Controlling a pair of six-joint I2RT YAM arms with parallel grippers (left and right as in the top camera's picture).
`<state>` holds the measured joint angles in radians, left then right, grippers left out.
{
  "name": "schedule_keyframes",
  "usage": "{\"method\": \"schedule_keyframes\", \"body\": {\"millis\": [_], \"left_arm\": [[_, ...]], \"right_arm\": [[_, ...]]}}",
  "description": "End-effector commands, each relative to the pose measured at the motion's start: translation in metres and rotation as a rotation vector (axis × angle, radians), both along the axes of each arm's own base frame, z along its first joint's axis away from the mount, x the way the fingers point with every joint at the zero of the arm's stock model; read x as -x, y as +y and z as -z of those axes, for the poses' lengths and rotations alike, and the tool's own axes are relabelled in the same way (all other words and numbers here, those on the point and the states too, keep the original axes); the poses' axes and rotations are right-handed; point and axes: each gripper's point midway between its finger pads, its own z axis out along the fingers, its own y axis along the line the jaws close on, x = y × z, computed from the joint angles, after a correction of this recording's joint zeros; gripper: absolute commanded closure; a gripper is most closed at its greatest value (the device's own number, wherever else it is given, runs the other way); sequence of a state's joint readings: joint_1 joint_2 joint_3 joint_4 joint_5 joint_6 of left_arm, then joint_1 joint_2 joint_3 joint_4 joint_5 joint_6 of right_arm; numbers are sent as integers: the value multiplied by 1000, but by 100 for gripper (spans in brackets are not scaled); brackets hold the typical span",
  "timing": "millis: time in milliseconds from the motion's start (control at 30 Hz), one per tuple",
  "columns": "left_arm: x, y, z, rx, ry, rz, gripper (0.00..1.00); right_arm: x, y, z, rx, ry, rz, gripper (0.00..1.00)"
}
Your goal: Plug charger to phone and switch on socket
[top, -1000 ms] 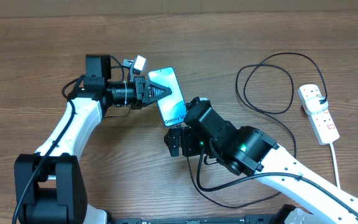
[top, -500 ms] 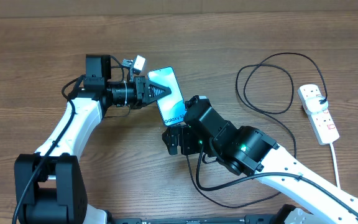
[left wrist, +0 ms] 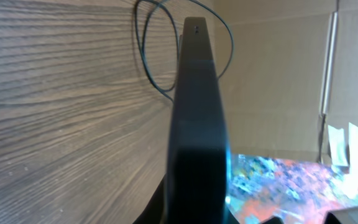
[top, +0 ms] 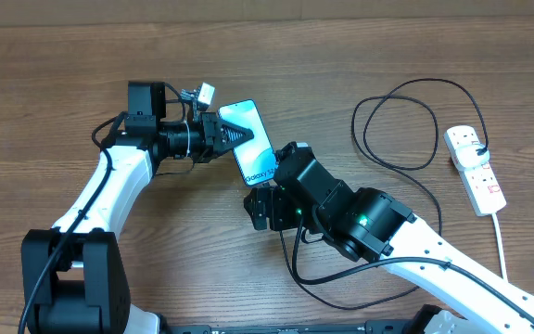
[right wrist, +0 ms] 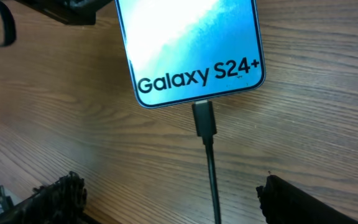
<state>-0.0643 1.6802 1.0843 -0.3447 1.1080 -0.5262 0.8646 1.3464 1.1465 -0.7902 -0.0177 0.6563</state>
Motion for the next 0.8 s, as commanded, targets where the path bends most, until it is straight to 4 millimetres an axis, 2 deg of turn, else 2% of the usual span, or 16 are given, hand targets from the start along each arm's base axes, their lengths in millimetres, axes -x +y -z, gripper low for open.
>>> {"method": "schedule_keyframes", "body": {"millis": [0, 100, 267, 433, 567, 767], "left_arm": [[-2, 1, 4, -13, 17, -20, 96], [-4, 3, 6, -26, 17, -30, 96], [-4, 3, 6, -27, 16, -30, 96], [-4, 3, 6, -29, 16, -32, 96], [-4, 3, 6, -30, 16, -32, 96], [-4, 3, 6, -29, 16, -32, 96]], "right_arm": [[-9, 4, -19, -38, -49, 14, 11], [-12, 9, -24, -61, -68, 14, 0], [-19, 12, -30, -82, -101, 25, 0], [-28, 3, -25, -20, -148, 49, 0], [-27, 8, -12, 14, -128, 14, 11], [-27, 10, 15, 78, -75, -6, 40]]}}
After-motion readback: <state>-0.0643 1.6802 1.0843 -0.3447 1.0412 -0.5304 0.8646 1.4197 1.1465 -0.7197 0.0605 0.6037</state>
